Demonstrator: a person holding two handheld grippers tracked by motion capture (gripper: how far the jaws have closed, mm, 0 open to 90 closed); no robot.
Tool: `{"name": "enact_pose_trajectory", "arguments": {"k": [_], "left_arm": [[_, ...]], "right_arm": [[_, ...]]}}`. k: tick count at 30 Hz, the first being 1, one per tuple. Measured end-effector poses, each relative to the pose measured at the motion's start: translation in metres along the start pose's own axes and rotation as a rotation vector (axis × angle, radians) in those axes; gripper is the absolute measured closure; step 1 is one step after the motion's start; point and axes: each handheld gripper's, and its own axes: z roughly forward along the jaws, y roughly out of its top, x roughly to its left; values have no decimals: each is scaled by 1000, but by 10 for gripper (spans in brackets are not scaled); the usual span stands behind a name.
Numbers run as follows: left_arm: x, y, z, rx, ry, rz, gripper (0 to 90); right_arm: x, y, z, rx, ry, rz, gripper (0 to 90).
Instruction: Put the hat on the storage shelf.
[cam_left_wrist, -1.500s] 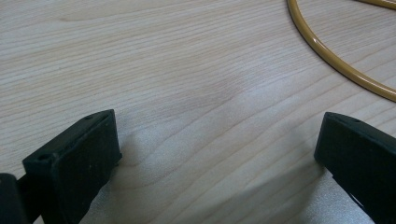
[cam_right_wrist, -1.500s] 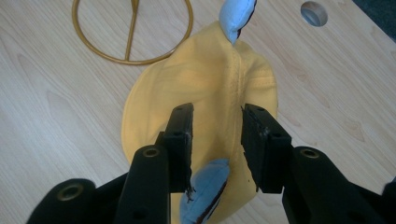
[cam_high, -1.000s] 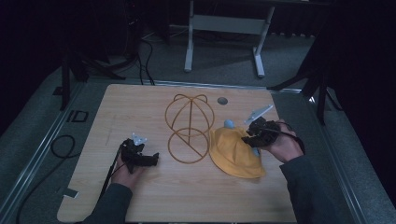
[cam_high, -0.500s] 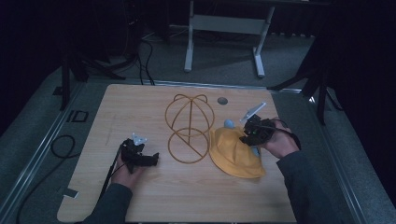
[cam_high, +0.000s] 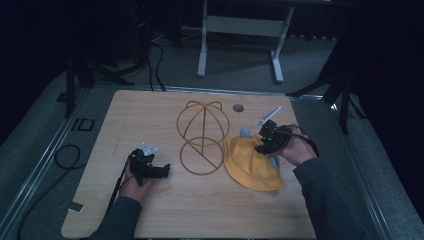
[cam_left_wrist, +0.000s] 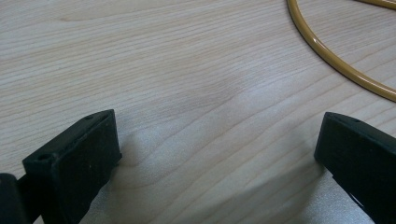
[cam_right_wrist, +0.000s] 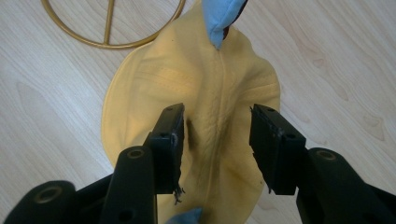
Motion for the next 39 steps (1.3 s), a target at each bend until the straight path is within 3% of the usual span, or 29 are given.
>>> {"name": "enact_pose_trajectory", "arguments": {"k": [19,39], "left_arm": [[0,0,0,1,-2,-1,1],[0,0,0,1,-1,1,1]], "right_arm": [[-9,14,20,105,69,24,534],[-12,22,34,180,77,15,568]]}}
